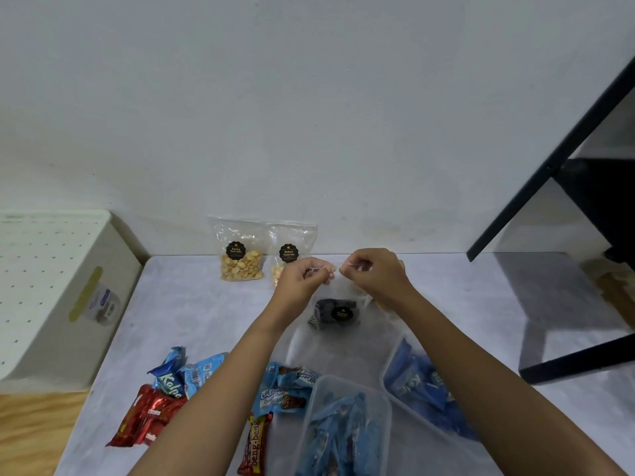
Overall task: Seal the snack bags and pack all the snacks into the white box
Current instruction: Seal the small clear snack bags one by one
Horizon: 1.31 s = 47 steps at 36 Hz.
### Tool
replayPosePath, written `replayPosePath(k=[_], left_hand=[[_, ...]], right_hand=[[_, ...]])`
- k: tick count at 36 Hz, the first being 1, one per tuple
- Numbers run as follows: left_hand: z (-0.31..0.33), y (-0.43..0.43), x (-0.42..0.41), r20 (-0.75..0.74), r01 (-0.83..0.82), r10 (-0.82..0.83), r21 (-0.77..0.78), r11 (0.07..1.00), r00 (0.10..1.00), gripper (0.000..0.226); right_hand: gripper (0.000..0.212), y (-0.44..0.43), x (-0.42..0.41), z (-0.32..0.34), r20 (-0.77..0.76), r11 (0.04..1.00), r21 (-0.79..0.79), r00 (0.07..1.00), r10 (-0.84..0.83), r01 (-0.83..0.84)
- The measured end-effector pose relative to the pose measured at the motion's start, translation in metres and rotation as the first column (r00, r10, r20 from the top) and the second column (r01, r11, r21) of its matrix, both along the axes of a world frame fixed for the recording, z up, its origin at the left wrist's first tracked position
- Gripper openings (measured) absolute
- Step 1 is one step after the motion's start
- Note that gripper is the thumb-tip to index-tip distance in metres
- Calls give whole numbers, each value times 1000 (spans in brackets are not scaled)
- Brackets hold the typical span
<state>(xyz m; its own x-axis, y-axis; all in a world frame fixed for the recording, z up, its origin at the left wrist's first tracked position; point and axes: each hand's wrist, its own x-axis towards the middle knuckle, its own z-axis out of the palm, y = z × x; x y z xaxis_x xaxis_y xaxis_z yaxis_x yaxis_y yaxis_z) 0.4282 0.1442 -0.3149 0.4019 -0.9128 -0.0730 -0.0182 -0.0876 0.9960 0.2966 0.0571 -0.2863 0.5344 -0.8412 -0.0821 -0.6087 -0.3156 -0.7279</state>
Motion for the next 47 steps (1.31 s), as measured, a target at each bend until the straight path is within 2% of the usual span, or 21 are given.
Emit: replayPosePath(k=[4,8,12,15,21,25,30,39,42,44,46,47], left_hand=[[1,0,1,-11,5,-5,0,1000,1000,9],[4,-1,3,43,30,-30,5,1000,999,12],[2,2,11,79,66,-69,32,997,994,8],[1,6,19,54,21,-23,40,999,998,5],[0,12,27,10,-32,31,41,999,999,10],[1,10,29,19,-24,24,38,999,1000,9],[4,10,34,-11,-91,92,13,996,996,12],[-3,9,33,60,-159,158,19,987,986,5],[-5,9,27,205,-210,207,-11,978,957,11],[-3,9,22,350,-330,319,-30,943,881,22],[2,10,16,369,-441,418,-24,897,830,29],[4,12,13,340,-457,434,-16,889,834,28]], right_hand=[[16,1,2,0,35,997,52,998,-51,49],[15,2,4,-1,64,993,85,995,-83,77],[10,-5,3,1,97,983,183,995,-30,11],[7,-17,-10,7,82,968,242,995,54,-72],[11,-25,-18,12,74,961,276,997,11,-31],[22,-23,-12,11,69,963,267,996,-63,43],[9,-18,-11,14,172,968,242,978,-114,71],[7,-12,-8,13,182,967,243,975,-128,81],[7,-10,-8,10,196,971,229,974,-114,68],[5,-8,-7,8,218,982,180,971,-101,62],[5,-5,-8,7,232,993,110,971,-58,33],[5,-3,-9,6,236,997,74,971,-26,9]])
